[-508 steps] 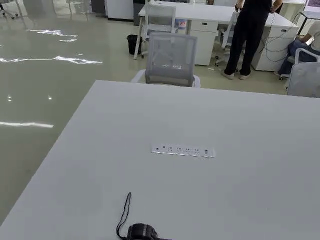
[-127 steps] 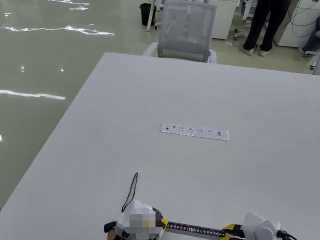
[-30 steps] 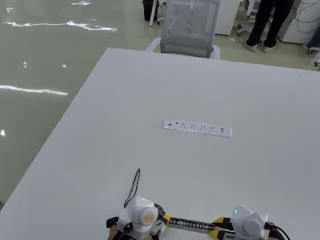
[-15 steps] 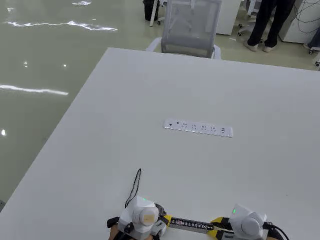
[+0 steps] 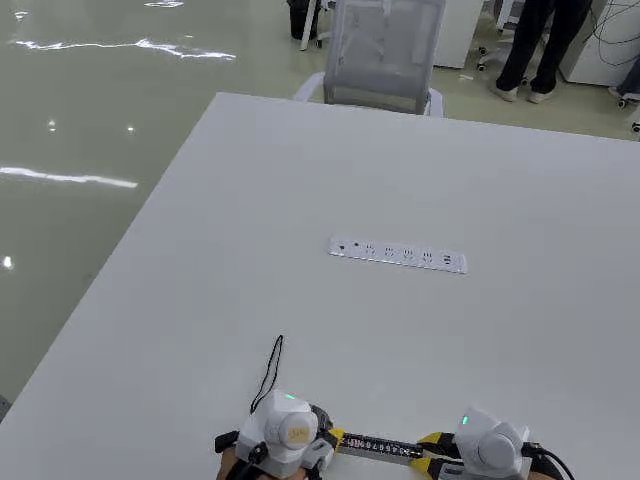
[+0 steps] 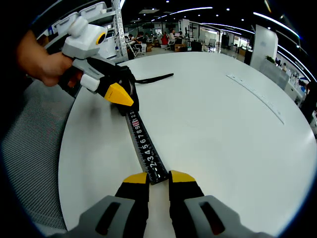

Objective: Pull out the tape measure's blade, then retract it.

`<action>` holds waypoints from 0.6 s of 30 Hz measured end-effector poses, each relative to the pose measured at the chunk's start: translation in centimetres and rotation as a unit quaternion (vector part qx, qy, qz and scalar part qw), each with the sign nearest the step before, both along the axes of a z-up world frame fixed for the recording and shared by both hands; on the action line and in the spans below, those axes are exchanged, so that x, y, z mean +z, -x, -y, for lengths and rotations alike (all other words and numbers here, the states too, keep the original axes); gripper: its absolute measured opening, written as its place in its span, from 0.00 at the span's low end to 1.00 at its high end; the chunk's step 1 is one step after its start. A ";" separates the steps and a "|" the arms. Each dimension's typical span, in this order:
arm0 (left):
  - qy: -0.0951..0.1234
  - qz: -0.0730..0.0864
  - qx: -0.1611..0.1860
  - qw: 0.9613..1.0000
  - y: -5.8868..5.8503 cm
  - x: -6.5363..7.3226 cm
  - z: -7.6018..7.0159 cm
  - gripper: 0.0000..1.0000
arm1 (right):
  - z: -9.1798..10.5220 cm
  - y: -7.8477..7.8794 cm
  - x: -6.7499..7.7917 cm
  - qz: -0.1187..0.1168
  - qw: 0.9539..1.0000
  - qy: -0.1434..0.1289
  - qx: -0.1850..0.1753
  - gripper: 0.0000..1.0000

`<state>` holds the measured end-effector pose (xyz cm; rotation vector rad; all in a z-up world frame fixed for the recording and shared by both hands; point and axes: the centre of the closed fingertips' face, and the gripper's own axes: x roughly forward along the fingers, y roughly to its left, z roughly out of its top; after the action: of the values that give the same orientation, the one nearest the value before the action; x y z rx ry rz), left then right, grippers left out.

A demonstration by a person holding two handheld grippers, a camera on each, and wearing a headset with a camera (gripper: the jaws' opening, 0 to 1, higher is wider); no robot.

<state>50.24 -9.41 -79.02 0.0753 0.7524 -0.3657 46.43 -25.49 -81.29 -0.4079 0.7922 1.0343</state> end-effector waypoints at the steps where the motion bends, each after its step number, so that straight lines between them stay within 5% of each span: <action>1: 0.000 0.000 0.000 1.000 0.0 0.0 0.0 0.64 | 0.0 0.0 0.0 0.000 1.000 -0.001 0.000 0.14; 18: 0.001 0.001 -0.001 1.000 0.0 0.0 0.1 0.64 | -0.6 0.0 0.1 -0.003 1.000 -0.005 0.000 0.14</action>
<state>50.23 -9.46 -79.00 0.0751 0.7510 -0.3680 46.41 -24.91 -81.17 -0.3965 0.7923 1.0384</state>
